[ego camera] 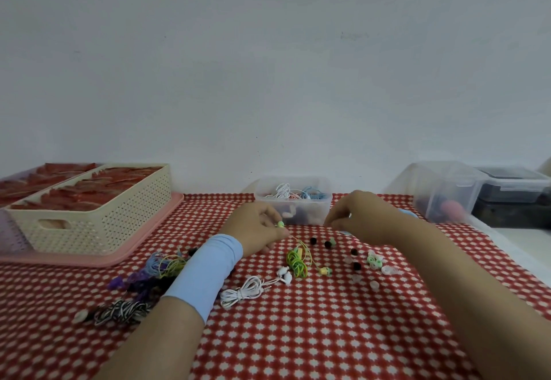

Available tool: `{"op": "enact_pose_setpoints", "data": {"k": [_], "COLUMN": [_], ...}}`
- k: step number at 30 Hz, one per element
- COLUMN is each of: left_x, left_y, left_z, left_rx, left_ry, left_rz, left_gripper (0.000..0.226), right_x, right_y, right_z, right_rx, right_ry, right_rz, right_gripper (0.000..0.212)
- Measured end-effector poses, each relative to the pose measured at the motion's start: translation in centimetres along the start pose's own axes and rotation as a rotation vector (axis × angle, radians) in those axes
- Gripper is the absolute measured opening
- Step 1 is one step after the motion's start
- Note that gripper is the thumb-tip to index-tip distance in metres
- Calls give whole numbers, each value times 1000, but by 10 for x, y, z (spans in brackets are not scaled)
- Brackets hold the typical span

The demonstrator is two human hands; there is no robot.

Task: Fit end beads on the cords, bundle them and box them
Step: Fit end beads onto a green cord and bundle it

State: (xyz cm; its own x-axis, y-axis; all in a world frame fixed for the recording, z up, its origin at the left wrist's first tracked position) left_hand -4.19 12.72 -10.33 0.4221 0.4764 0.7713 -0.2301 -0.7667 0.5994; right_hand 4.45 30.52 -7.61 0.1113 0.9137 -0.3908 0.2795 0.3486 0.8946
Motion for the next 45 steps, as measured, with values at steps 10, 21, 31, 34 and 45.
{"op": "enact_pose_setpoints", "data": {"k": [10,21,31,34,45], "left_x": [1,18,68,63,19], "left_y": [-1,-9,-74,-71,-30], "left_z": [3,3,39,36,9], "left_rx": [-16,-104,-352,-366,-56], "left_ry": [-38,-136,-426,-347,20], "left_rz": [-157,-553,-604,-413,482], "left_gripper": [18,34,21,15,19], "right_x": [5,10,14,15,5], "right_y": [-30,-11,-2,0,-1], "right_z": [2,1,-1,-2,1], "right_rx": [-89,-3,72,76,53], "right_ry": [-26,-47,-53,-73,-231], "right_rz": [176,6,-99,-195,-1009], "right_gripper": [25,26,23,19,16]}}
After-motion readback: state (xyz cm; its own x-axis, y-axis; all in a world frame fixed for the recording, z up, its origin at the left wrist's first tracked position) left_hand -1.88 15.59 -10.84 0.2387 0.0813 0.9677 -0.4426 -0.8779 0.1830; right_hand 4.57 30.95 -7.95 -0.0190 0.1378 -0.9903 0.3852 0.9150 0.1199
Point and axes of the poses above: each hand's wrist, its own z-axis away from the middle knuckle, its own y-axis out of the back of the hand, x = y × z, the point moved 9 cm from there along -z, towards the middle knuckle, and after that the axes turned 8 degrees about x, right-handed, at the moved point
